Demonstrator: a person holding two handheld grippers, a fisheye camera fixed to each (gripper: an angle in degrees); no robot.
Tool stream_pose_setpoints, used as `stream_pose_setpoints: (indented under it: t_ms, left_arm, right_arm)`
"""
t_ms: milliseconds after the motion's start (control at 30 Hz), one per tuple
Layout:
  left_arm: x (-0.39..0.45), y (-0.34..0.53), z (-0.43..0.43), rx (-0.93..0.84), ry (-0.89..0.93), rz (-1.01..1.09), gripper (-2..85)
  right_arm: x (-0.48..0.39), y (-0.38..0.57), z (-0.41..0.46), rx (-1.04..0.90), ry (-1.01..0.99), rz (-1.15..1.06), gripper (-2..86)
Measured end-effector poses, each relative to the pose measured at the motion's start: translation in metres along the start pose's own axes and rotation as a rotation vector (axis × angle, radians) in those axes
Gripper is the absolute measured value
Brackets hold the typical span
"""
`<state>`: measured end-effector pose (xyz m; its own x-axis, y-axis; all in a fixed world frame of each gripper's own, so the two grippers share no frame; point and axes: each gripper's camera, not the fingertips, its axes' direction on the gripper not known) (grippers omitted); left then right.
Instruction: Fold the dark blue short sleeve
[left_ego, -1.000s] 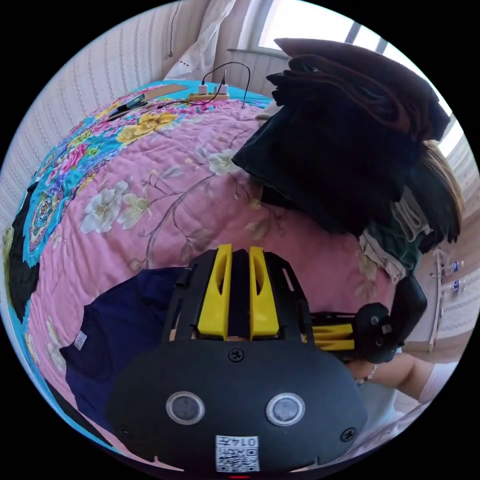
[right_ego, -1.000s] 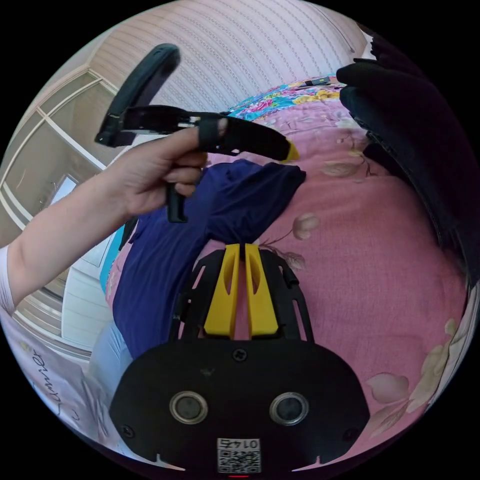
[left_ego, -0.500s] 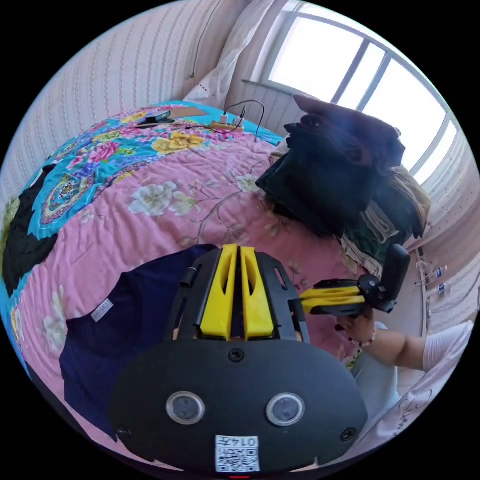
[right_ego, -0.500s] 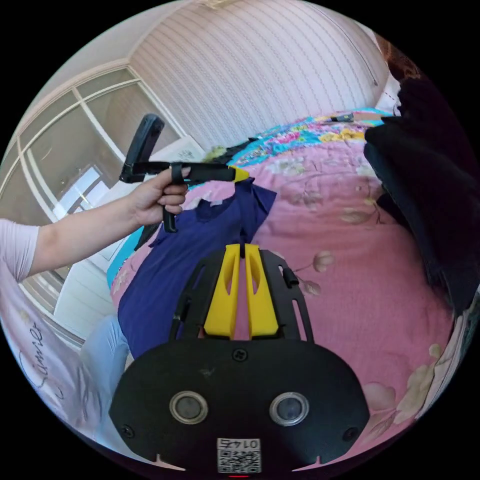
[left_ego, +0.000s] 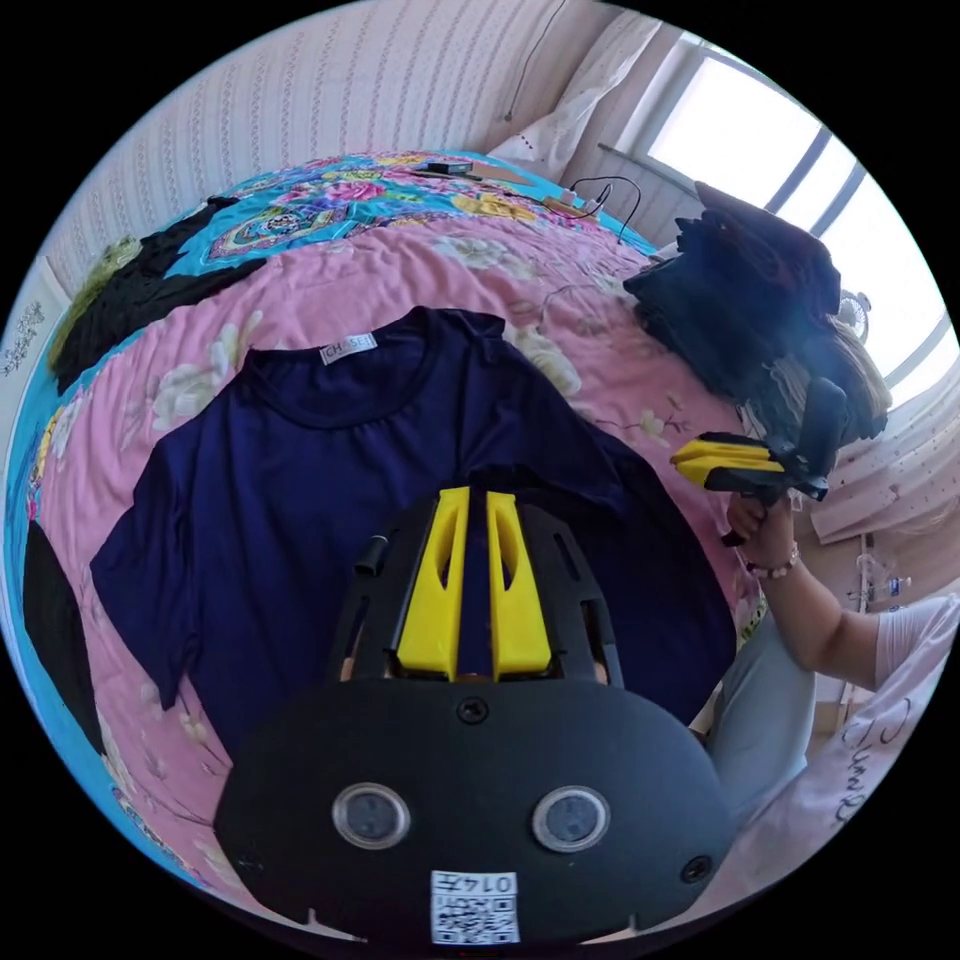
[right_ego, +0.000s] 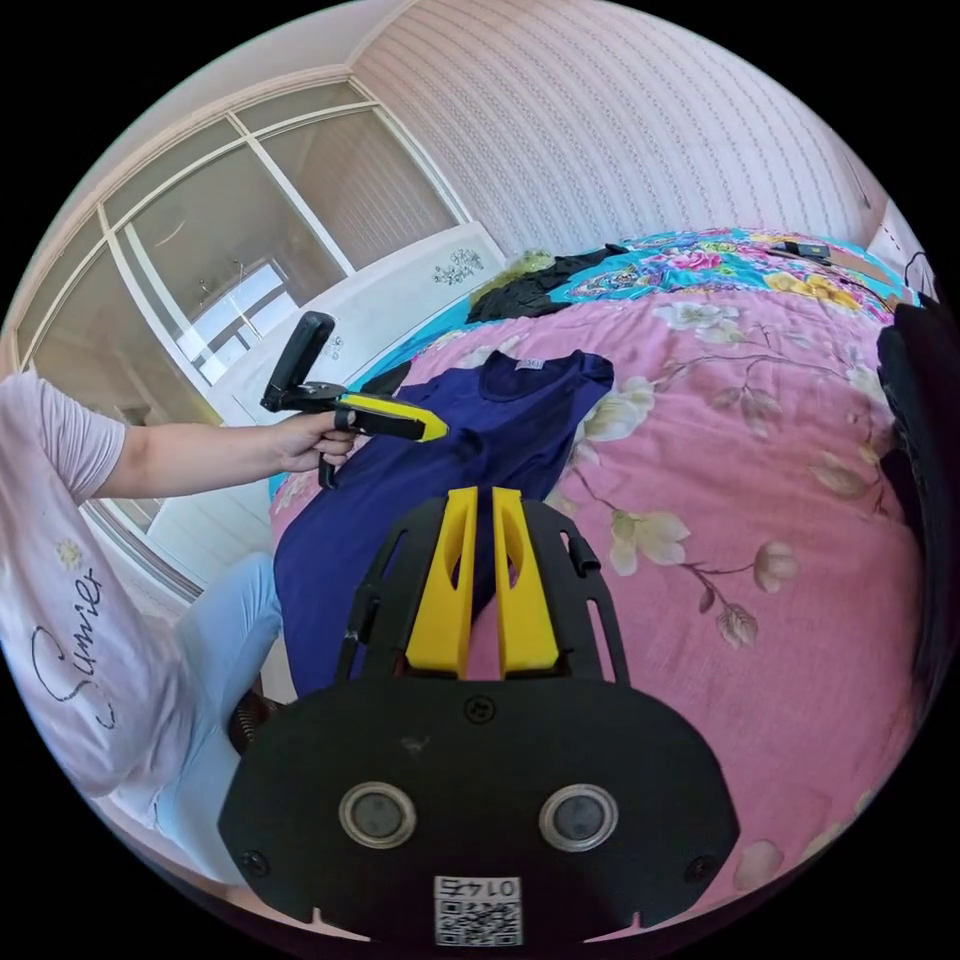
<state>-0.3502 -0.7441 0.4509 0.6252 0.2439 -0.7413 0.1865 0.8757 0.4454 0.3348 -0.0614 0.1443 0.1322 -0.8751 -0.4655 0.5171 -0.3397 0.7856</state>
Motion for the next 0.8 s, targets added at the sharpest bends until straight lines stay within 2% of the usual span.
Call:
stream_pose_setpoints:
  t_ms: [200,367,433,500,567,800]
  left_arm:
    - [0.003,-0.011,-0.008,0.034,-0.002,0.039,4.7]
    - [-0.007,-0.021,0.017,-0.118,-0.087,0.022,0.1]
    - [-0.01,-0.019,0.015,-0.145,-0.057,0.032,-0.6]
    - [-0.01,-0.013,0.007,-0.138,-0.034,0.047,-0.8]
    - [-0.013,-0.003,-0.004,-0.141,-0.041,0.057,-0.9]
    - [-0.037,0.017,-0.023,-0.186,-0.125,0.037,0.6]
  right_arm:
    - [-0.019,-0.006,0.057,-0.104,0.024,-0.077,3.0]
    - [-0.036,-0.014,0.099,-0.097,0.1,-0.097,5.2]
    - [-0.044,-0.015,0.11,-0.059,0.114,-0.127,5.9]
    - [-0.048,-0.017,0.13,-0.095,0.145,-0.147,6.7]
    - [-0.042,-0.022,0.161,-0.214,0.171,-0.114,6.8]
    - [-0.023,-0.029,0.198,-0.269,0.084,-0.082,3.0]
